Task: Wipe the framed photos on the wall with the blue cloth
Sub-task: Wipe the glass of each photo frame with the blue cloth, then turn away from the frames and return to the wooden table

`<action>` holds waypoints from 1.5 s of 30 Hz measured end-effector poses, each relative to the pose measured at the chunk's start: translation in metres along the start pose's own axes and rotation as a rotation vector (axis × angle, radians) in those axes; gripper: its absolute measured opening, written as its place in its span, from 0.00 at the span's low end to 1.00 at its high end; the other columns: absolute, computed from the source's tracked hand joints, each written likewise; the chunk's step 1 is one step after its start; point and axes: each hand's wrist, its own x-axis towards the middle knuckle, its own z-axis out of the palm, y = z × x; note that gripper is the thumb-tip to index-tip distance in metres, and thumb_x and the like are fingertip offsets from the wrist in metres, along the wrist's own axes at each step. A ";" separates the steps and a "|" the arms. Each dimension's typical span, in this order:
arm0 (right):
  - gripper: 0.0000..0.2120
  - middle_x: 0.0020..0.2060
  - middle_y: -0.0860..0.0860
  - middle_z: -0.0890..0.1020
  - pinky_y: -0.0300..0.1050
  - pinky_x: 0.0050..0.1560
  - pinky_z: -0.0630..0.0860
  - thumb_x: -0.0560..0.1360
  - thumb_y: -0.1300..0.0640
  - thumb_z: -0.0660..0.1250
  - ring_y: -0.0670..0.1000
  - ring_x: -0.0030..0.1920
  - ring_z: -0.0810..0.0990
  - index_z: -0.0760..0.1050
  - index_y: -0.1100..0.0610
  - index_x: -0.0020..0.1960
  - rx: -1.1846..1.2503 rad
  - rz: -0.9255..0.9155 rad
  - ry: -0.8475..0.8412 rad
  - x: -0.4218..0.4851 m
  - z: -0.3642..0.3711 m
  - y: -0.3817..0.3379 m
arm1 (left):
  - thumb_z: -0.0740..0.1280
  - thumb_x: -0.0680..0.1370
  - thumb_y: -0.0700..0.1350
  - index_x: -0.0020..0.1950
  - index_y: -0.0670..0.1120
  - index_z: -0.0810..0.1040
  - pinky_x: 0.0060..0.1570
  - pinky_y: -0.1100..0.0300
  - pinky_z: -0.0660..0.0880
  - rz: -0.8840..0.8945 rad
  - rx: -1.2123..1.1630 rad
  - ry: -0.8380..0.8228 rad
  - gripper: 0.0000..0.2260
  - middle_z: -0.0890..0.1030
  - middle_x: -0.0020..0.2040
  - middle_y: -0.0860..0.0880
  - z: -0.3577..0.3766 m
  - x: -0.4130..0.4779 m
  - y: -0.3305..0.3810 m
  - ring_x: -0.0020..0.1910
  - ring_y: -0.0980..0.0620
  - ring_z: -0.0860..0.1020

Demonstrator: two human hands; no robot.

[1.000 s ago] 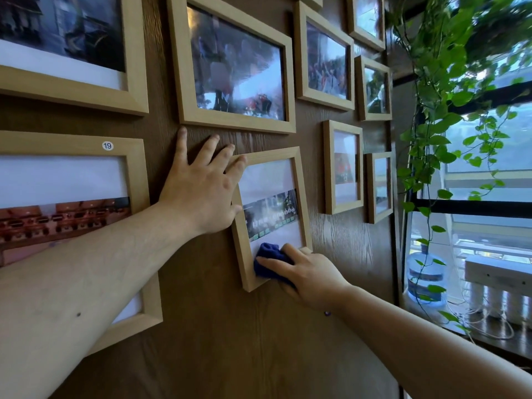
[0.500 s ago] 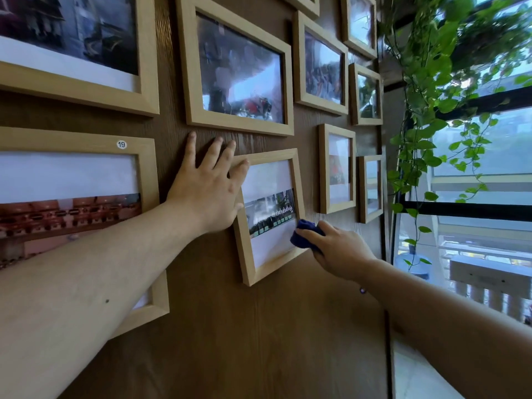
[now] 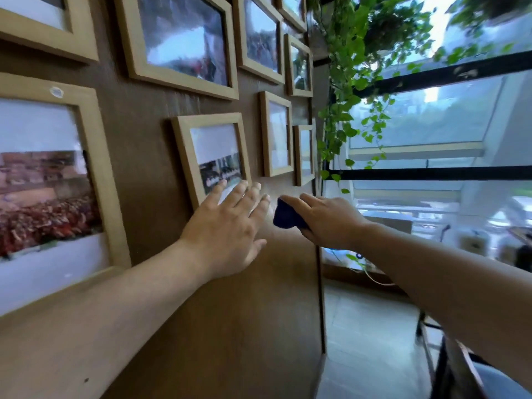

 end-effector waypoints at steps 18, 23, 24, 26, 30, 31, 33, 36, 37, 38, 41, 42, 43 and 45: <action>0.31 0.61 0.53 0.76 0.48 0.35 0.75 0.74 0.47 0.60 0.58 0.50 0.79 0.55 0.53 0.74 -0.052 0.331 -0.314 -0.211 0.025 0.121 | 0.54 0.76 0.63 0.74 0.43 0.58 0.71 0.42 0.60 0.304 -0.287 -0.003 0.33 0.64 0.74 0.41 0.070 0.126 0.197 0.73 0.41 0.61; 0.31 0.62 0.52 0.75 0.48 0.35 0.76 0.73 0.48 0.62 0.57 0.51 0.79 0.57 0.53 0.74 -0.107 0.493 -0.395 -0.282 0.007 0.135 | 0.52 0.76 0.63 0.75 0.44 0.57 0.71 0.42 0.60 0.444 -0.397 0.035 0.33 0.64 0.75 0.41 0.064 0.159 0.258 0.73 0.42 0.60; 0.32 0.63 0.52 0.75 0.50 0.36 0.77 0.73 0.48 0.62 0.56 0.53 0.79 0.57 0.53 0.74 -0.113 0.533 -0.418 -0.295 0.001 0.133 | 0.51 0.77 0.63 0.75 0.44 0.56 0.71 0.42 0.60 0.477 -0.411 0.044 0.33 0.63 0.75 0.41 0.062 0.163 0.270 0.74 0.42 0.59; 0.31 0.63 0.51 0.74 0.51 0.40 0.77 0.74 0.48 0.61 0.55 0.56 0.77 0.57 0.53 0.74 -0.131 0.611 -0.460 -0.320 -0.013 0.128 | 0.51 0.77 0.63 0.75 0.44 0.55 0.71 0.42 0.59 0.541 -0.454 0.074 0.33 0.62 0.76 0.42 0.055 0.169 0.292 0.74 0.42 0.59; 0.30 0.63 0.50 0.74 0.52 0.43 0.77 0.74 0.48 0.61 0.55 0.56 0.77 0.58 0.53 0.74 -0.178 0.777 -0.477 -0.367 -0.046 0.103 | 0.52 0.77 0.63 0.75 0.45 0.55 0.72 0.44 0.58 0.685 -0.531 0.146 0.33 0.61 0.76 0.42 0.033 0.173 0.331 0.75 0.43 0.58; 0.31 0.63 0.50 0.74 0.52 0.44 0.77 0.74 0.48 0.61 0.55 0.56 0.77 0.58 0.53 0.74 -0.203 0.828 -0.480 -0.381 -0.057 0.093 | 0.53 0.77 0.63 0.75 0.45 0.56 0.72 0.44 0.58 0.730 -0.552 0.173 0.33 0.62 0.76 0.43 0.024 0.173 0.342 0.74 0.43 0.58; 0.31 0.64 0.49 0.73 0.51 0.46 0.76 0.74 0.47 0.61 0.55 0.58 0.76 0.57 0.52 0.74 -0.236 0.927 -0.522 -0.403 -0.075 0.073 | 0.54 0.76 0.63 0.75 0.44 0.59 0.72 0.46 0.58 0.793 -0.594 0.233 0.33 0.64 0.75 0.43 0.011 0.173 0.360 0.74 0.44 0.60; 0.32 0.65 0.50 0.73 0.51 0.49 0.76 0.73 0.48 0.62 0.54 0.60 0.75 0.58 0.53 0.74 -0.282 1.055 -0.566 -0.442 -0.105 0.039 | 0.56 0.75 0.62 0.74 0.43 0.62 0.71 0.46 0.59 0.911 -0.662 0.286 0.33 0.66 0.74 0.42 -0.014 0.163 0.397 0.73 0.43 0.63; 0.32 0.65 0.50 0.74 0.50 0.48 0.76 0.72 0.48 0.63 0.54 0.60 0.76 0.59 0.53 0.74 -0.291 1.093 -0.572 -0.453 -0.113 0.027 | 0.57 0.75 0.62 0.73 0.43 0.63 0.71 0.45 0.60 0.933 -0.682 0.293 0.33 0.67 0.73 0.42 -0.021 0.159 0.408 0.72 0.42 0.63; 0.33 0.65 0.50 0.74 0.49 0.48 0.76 0.71 0.49 0.65 0.54 0.59 0.76 0.60 0.54 0.73 -0.304 1.124 -0.570 -0.465 -0.120 0.017 | 0.58 0.75 0.62 0.73 0.42 0.64 0.70 0.44 0.61 0.963 -0.701 0.302 0.33 0.68 0.73 0.41 -0.030 0.154 0.419 0.72 0.42 0.64; 0.33 0.64 0.50 0.75 0.47 0.46 0.75 0.71 0.49 0.67 0.53 0.58 0.77 0.61 0.54 0.73 -0.340 1.230 -0.576 -0.504 -0.142 -0.018 | 0.61 0.74 0.61 0.72 0.42 0.66 0.69 0.45 0.63 1.068 -0.750 0.342 0.33 0.70 0.71 0.41 -0.057 0.128 0.460 0.70 0.42 0.67; 0.33 0.63 0.50 0.75 0.47 0.45 0.74 0.71 0.50 0.67 0.53 0.57 0.77 0.62 0.54 0.73 -0.346 1.259 -0.575 -0.514 -0.149 -0.027 | 0.62 0.73 0.61 0.71 0.41 0.67 0.68 0.45 0.64 1.094 -0.761 0.348 0.32 0.71 0.70 0.41 -0.063 0.122 0.471 0.69 0.42 0.68; 0.32 0.62 0.50 0.76 0.47 0.44 0.74 0.71 0.50 0.67 0.54 0.56 0.78 0.62 0.54 0.73 -0.343 1.286 -0.568 -0.525 -0.155 -0.035 | 0.63 0.73 0.60 0.70 0.41 0.68 0.67 0.45 0.65 1.120 -0.766 0.361 0.32 0.72 0.69 0.41 -0.072 0.116 0.482 0.69 0.42 0.69; 0.32 0.62 0.50 0.76 0.49 0.44 0.76 0.71 0.50 0.66 0.54 0.55 0.78 0.62 0.54 0.73 -0.347 1.359 -0.553 -0.555 -0.171 -0.053 | 0.63 0.73 0.61 0.70 0.41 0.68 0.67 0.46 0.65 1.171 -0.770 0.397 0.33 0.73 0.69 0.41 -0.094 0.100 0.513 0.68 0.42 0.69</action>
